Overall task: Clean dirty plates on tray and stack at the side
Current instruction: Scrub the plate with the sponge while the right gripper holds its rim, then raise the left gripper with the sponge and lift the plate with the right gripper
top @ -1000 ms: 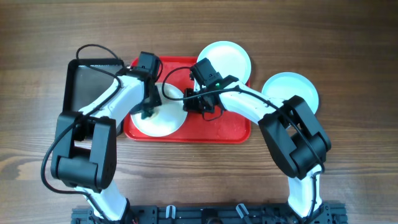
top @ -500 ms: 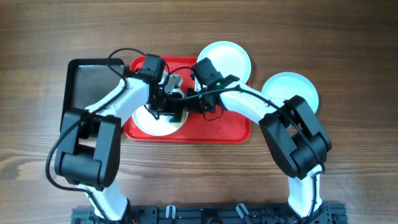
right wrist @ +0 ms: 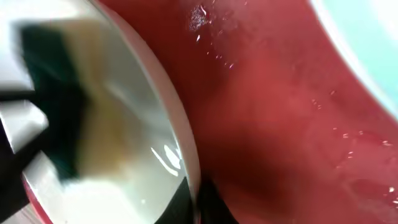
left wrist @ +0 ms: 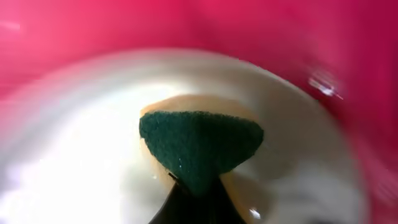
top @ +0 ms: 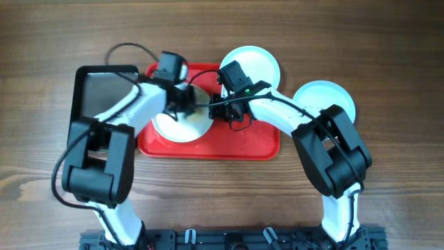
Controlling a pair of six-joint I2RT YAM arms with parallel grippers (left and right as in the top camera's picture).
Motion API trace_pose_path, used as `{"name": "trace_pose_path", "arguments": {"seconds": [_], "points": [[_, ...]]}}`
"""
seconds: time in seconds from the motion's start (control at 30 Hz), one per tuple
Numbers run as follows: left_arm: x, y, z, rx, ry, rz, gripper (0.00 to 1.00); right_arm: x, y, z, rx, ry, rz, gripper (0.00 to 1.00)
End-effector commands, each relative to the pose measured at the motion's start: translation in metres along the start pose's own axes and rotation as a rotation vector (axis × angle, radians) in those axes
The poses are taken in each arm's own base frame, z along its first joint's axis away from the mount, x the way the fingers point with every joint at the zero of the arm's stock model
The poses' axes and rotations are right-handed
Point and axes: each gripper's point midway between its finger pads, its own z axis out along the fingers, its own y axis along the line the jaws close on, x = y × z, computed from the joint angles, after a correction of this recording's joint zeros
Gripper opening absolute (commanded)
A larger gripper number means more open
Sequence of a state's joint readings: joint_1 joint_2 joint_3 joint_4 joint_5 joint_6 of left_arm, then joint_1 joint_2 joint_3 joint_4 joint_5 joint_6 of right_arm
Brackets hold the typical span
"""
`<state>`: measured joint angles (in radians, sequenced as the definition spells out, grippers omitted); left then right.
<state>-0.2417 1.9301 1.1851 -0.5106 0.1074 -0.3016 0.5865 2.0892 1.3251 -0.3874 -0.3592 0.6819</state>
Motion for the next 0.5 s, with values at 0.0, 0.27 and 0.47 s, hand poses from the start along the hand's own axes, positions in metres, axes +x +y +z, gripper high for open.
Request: {"name": "trace_pose_path", "arguments": {"seconds": [0.0,0.27,0.47], "points": [[0.007,0.125,0.002,-0.465,-0.012,-0.232,0.04,0.022,-0.004,0.015,0.009,0.078,0.004,0.04],[0.043,0.117,-0.018,-0.405,0.230,-0.195,0.04,0.020,-0.003,0.015,0.004,0.073,0.002,0.04],[0.087,0.045,-0.026,0.044,0.493,-0.019,0.04,0.019,-0.006,0.014,0.007,0.073,0.008,0.04]]}}
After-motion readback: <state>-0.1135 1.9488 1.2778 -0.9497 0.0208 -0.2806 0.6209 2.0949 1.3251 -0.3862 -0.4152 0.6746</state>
